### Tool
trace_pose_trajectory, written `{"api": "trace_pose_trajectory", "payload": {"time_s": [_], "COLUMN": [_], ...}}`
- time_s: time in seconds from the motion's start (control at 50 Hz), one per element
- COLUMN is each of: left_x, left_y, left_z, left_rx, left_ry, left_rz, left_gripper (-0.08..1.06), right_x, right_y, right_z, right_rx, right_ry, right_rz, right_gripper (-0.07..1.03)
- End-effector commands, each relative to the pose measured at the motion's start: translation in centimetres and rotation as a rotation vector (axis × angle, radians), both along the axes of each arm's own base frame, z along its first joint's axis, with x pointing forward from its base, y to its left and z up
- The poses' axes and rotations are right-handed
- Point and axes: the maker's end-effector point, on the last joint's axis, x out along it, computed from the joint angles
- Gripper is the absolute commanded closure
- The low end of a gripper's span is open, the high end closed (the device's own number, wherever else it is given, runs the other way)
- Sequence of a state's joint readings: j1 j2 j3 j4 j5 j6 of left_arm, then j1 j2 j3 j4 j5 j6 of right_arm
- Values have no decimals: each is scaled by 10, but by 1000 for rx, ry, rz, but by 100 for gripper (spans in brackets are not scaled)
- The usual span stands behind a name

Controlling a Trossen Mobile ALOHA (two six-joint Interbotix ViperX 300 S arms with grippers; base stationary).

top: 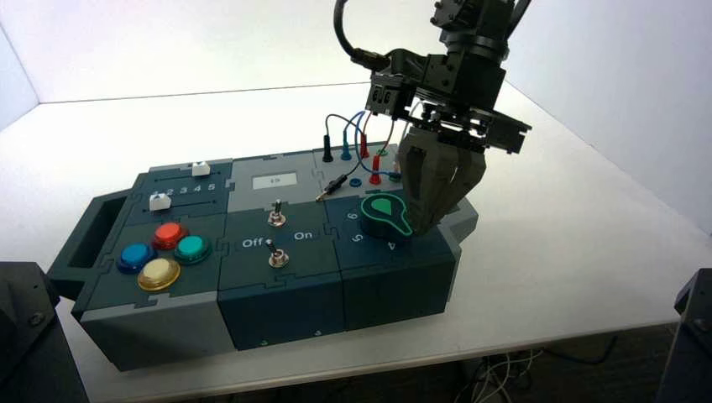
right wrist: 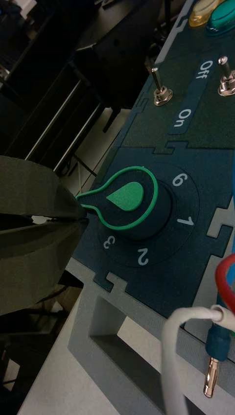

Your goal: Turn the knob to position 4.

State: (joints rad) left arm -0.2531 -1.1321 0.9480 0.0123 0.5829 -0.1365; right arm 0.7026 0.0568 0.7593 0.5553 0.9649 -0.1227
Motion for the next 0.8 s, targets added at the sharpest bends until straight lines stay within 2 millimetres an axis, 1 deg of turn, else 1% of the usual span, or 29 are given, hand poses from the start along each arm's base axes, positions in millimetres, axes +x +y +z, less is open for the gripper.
{"api": "trace_pose_trajectory", "payload": {"time_s": [0.02, 0.8], "left_x": [3, 3], "left_y": [0, 1], "left_z": [16, 15], "left_rx": [-3, 2], "left_ry": [-36, -35], "left_rz": [2, 3], "left_gripper": [101, 101], "right_x": [4, 1], "right_y": [7, 12], "right_z": [7, 7], "right_rx": [23, 30], "right_ry": [-17, -3], "right_rz": [5, 5], "right_gripper": [98, 98]}}
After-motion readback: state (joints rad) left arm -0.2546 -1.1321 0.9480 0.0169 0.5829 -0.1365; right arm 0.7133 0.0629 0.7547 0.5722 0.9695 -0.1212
